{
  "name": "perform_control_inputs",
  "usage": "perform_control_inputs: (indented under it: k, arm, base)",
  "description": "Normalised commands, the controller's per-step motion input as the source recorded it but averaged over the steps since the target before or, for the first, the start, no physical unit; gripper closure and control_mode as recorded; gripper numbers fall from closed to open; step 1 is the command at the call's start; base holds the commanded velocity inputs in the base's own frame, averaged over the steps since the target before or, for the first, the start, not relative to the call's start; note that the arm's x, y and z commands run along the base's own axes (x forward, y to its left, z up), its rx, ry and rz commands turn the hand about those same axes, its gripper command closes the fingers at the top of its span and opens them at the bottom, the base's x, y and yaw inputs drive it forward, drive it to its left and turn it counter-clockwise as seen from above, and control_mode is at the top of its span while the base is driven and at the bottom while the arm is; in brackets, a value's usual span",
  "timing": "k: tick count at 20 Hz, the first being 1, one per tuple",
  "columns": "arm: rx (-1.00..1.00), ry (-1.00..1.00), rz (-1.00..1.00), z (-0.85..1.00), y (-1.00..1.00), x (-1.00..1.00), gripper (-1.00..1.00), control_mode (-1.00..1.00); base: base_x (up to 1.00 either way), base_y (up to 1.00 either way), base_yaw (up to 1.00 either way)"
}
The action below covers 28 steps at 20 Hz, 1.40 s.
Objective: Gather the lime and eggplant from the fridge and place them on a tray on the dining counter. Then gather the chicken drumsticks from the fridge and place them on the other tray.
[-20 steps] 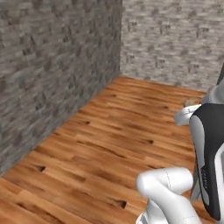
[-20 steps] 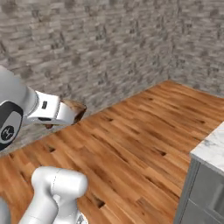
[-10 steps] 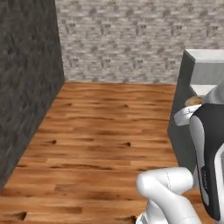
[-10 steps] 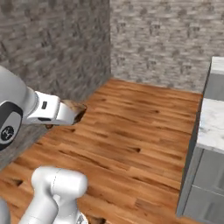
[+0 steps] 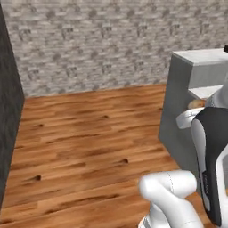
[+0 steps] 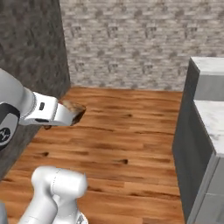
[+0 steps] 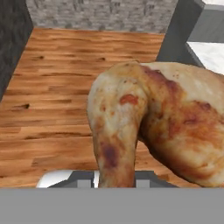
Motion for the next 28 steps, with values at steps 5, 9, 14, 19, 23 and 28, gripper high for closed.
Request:
perform_control_inputs:
  k: [5,9,14,19,23,28]
  arm:
    - [0.00,0.00,0.00,0.00,0.00,0.00,1.00,1.00]
    - [0.00,0.00,0.00,0.00,0.00,0.00,1.00,1.00]
    - [0.00,0.00,0.00,0.00,0.00,0.00,1.00,1.00]
    - [0.00,0.00,0.00,0.00,0.00,0.00,1.00,1.00]
    - [0.00,0.00,0.00,0.00,0.00,0.00,1.00,1.00]
    - [0.00,0.00,0.00,0.00,0.00,0.00,1.00,1.00]
  base:
    - [1.00,0.60,-0.34]
    - [1.00,0.51,-0.30]
    - [1.00,0.61,-0.29]
    - [1.00,0.75,-0.29]
    - [1.00,0.81,-0.31]
    - [1.00,0.81,-0.33]
